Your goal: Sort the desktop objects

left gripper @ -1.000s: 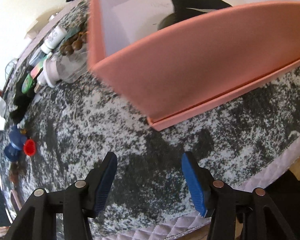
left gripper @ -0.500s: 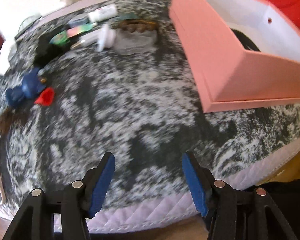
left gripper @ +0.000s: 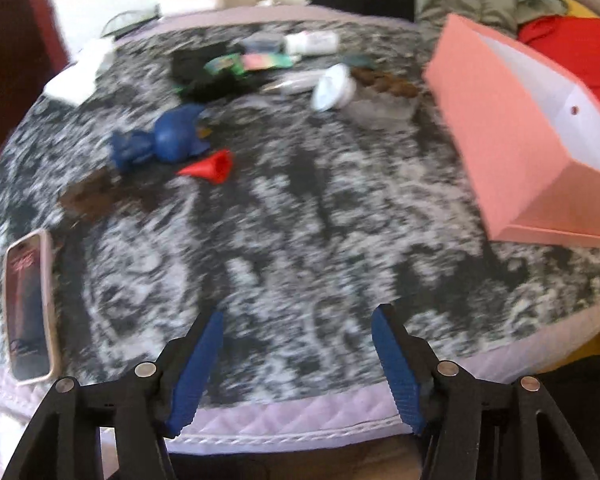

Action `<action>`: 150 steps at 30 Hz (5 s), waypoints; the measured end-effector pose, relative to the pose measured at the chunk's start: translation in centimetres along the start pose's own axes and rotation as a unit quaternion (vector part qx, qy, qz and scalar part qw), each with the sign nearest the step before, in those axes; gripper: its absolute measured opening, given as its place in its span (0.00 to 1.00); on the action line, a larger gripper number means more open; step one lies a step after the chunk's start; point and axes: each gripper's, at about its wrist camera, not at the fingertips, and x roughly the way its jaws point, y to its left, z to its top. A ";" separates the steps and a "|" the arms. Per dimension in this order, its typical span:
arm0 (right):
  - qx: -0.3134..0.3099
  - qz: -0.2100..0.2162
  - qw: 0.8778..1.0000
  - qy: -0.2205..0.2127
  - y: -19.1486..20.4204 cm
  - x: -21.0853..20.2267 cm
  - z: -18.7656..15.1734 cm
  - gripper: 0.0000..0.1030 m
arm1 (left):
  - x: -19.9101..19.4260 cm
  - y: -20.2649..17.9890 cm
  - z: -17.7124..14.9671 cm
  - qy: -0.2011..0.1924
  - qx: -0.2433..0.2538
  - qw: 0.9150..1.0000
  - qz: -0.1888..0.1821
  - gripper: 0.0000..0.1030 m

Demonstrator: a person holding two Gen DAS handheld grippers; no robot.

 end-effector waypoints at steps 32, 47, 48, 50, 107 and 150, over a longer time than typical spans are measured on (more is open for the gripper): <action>0.098 -0.281 0.947 0.122 -22.8 18.6 -5.5 1.00 | 2.3 -11.5 -0.9 0.070 0.126 0.985 0.090 0.64; 0.226 -0.035 0.968 0.104 -29.0 16.4 -11.1 0.67 | 0.7 -15.9 -1.0 0.048 0.152 0.984 0.083 0.65; 0.236 0.000 0.967 0.092 -28.2 15.7 -11.7 0.67 | 0.6 -15.8 -0.9 0.046 0.147 0.985 0.077 0.65; 0.261 0.066 0.961 0.070 -26.8 14.2 -13.0 0.67 | 0.3 -15.4 -0.8 0.040 0.136 0.988 0.066 0.65; -0.269 0.256 0.928 0.013 71.8 0.2 -5.4 0.86 | 14.9 14.8 12.5 0.031 -0.170 0.985 0.012 0.79; -0.421 0.311 0.852 -0.026 70.6 -9.2 -11.1 0.27 | -0.3 7.9 11.2 -0.149 -0.134 0.980 0.009 0.93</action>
